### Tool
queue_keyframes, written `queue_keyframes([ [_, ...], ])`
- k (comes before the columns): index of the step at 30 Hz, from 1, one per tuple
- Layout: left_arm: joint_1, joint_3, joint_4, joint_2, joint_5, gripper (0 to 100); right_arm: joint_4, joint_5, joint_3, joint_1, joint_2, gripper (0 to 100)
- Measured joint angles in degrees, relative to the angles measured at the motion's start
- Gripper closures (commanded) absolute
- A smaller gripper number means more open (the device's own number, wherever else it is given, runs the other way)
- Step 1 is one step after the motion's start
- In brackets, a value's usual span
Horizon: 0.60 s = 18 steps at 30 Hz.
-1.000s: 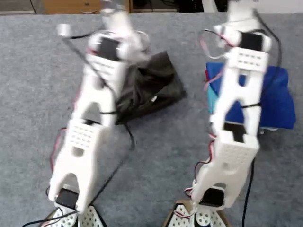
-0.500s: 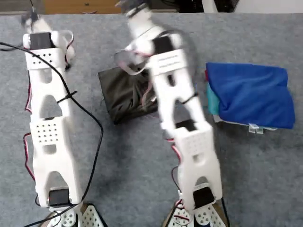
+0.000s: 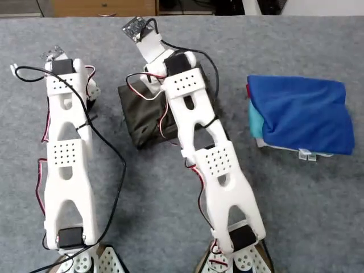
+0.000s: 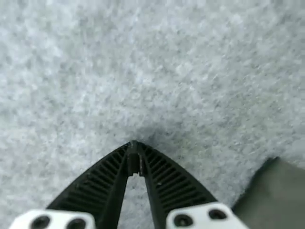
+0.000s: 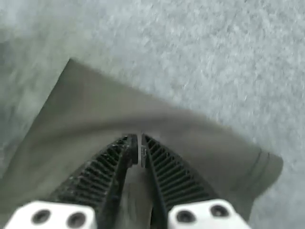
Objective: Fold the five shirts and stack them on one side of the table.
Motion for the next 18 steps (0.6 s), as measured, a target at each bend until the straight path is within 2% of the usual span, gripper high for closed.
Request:
queue_keyframes([
  [8, 0.00, -4.13, 0.35, 1.93, -0.09, 98, 14.95, 8.44, -0.26, 2.64, 0.35, 99.5],
  [14, 0.00, -4.13, 0.35, 2.20, -0.09, 98, 15.91, 10.90, 0.09, 11.16, -0.35, 99.2],
  [18, 0.00, -4.13, -0.26, 2.20, -1.05, 98, 15.91, 14.24, 7.56, 17.49, -6.42, 99.3],
])
